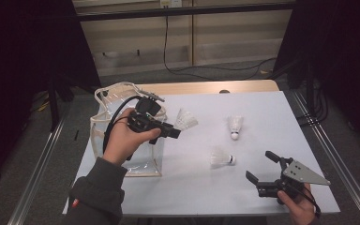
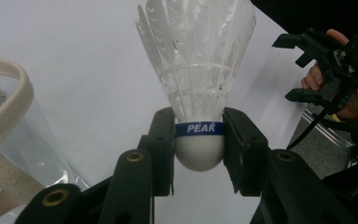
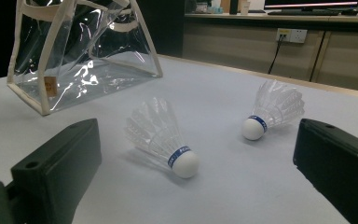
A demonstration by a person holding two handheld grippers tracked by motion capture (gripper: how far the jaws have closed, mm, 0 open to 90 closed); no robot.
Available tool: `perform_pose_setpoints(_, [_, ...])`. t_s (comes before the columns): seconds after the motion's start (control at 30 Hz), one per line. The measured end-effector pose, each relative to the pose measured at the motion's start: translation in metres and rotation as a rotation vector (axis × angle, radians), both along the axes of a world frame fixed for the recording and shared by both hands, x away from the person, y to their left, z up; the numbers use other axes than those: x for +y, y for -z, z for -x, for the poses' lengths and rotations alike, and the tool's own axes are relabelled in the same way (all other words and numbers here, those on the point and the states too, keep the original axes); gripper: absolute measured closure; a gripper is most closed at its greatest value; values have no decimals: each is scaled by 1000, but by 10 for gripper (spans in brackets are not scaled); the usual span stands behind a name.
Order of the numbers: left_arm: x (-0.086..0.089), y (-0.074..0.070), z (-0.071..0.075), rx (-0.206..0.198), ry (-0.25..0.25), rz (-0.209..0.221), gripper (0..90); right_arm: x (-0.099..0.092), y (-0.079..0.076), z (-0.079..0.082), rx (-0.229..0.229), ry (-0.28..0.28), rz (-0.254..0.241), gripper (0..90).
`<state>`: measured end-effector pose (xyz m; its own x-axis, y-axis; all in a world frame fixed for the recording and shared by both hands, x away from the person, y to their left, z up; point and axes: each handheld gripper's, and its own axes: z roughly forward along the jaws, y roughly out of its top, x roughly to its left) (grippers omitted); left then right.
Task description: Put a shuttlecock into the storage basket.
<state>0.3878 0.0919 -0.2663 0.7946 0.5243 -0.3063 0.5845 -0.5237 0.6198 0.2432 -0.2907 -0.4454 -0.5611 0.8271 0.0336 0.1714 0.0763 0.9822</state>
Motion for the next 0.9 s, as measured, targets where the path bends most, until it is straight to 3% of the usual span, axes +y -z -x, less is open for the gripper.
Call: perform_pose_setpoints(0.9, [7, -20, -17, -2, -58, 12, 657, 0, 0, 0, -5, -3, -1, 11])
